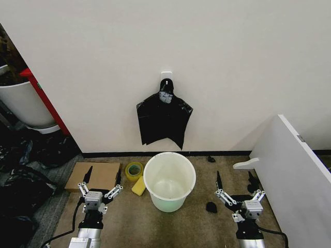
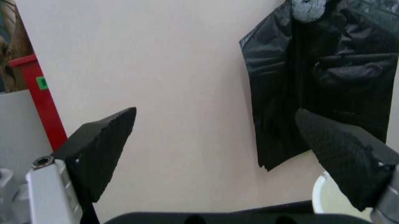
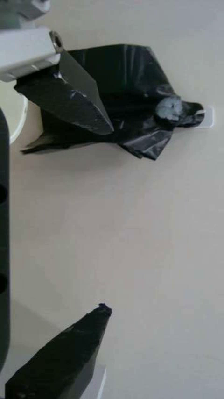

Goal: Place the garbage bag over the trash bin.

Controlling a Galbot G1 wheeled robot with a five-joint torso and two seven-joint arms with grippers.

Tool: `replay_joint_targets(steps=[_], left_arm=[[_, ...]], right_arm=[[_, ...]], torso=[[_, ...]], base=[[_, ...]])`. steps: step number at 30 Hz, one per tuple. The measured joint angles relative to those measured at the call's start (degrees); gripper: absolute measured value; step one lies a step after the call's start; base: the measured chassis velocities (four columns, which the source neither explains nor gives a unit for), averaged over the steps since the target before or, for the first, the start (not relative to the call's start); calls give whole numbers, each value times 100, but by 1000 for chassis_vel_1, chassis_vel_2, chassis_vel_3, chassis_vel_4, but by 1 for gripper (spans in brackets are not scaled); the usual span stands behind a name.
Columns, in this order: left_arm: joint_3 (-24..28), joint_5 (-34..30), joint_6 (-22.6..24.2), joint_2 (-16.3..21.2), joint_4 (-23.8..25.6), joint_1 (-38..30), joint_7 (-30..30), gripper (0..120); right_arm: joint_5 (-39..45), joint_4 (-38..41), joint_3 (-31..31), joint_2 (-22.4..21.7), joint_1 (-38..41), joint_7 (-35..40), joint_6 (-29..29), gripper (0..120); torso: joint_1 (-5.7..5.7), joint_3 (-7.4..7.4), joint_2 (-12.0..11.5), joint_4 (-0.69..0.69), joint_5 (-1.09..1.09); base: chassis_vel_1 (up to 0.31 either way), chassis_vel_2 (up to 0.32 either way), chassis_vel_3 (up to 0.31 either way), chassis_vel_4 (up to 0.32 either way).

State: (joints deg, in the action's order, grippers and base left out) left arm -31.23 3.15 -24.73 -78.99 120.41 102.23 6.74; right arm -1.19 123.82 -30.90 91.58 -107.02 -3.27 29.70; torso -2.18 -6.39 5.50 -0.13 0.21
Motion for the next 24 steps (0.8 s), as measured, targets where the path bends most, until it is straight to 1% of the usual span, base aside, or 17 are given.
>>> replay_joint_targets(steps=[3, 6, 8, 10, 11, 12, 13, 14, 17, 18, 20, 21, 22, 24], left_arm=[[-30, 1, 2, -10, 2, 4, 10, 100], [-109, 0, -20, -15, 2, 52, 14, 100], [-123, 0, -31, -15, 1, 66, 14, 100], [-142, -17, -76, -10, -1, 136, 15, 100], [-141, -23, -78, -6, -2, 137, 15, 100], [-114, -62, -81, 30, -27, 109, 12, 100], [-89, -77, -81, 60, -54, 70, 4, 100], [-89, -77, -81, 60, -54, 70, 4, 100], [17, -149, -75, 200, -190, -102, -48, 100], [22, -161, -77, 210, -206, -114, -63, 100], [13, -175, -95, 196, -234, -96, -87, 100], [13, -175, -95, 196, -234, -96, -87, 100], [-11, -175, -113, 161, -242, -66, -93, 100], [-40, -156, -127, 117, -252, -38, -95, 100]], right_arm=[[250, 64, 171, -91, 45, -16, -215, 100], [778, 92, 444, -324, 223, -54, -659, 100], [915, 89, 508, -397, 281, -85, -765, 100], [1549, 54, 710, -670, 559, -238, -1194, 100], [1671, 48, 732, -712, 608, -274, -1263, 100], [2085, 25, 769, -848, 777, -390, -1490, 100], [2319, 9, 767, -909, 877, -464, -1613, 100], [2319, 9, 767, -909, 877, -464, -1613, 100], [3132, -115, 695, -1084, 1369, -624, -2033, 100], [3282, -156, 694, -1111, 1484, -645, -2105, 100], [3805, -289, 736, -1207, 1891, -732, -2395, 100], [3805, -289, 736, -1207, 1891, -732, -2395, 100], [4141, -395, 814, -1256, 2137, -790, -2559, 100], [4459, -534, 924, -1290, 2398, -849, -2707, 100]], torso=[[0, 0, 0, 0, 0], [0, 0, 0, 0, 0], [0, 0, 0, 0, 0], [0, 0, 0, 1, 0], [0, 0, 0, 2, 0], [0, 0, 0, 2, 1], [0, 0, 0, 2, 0], [0, 0, 0, 2, 0], [0, 0, 0, -1, 0], [0, 0, 0, -3, 0], [0, 0, 0, 0, 0], [0, 0, 0, 0, 0], [0, 0, 0, 1, 0], [0, -1, 0, 1, 0]], base=[[0, 0, 0, 0], [0, 0, 0, 0], [0, 0, 0, 0], [0, 0, 0, 0], [0, 0, 0, 0], [0, 0, 0, 0], [0, 0, 0, 0], [0, 0, 0, 0], [0, 0, 0, 0], [0, 0, 0, 0], [0, 0, 0, 0], [0, 0, 0, 0], [0, 0, 0, 0], [0, 0, 0, 0]])
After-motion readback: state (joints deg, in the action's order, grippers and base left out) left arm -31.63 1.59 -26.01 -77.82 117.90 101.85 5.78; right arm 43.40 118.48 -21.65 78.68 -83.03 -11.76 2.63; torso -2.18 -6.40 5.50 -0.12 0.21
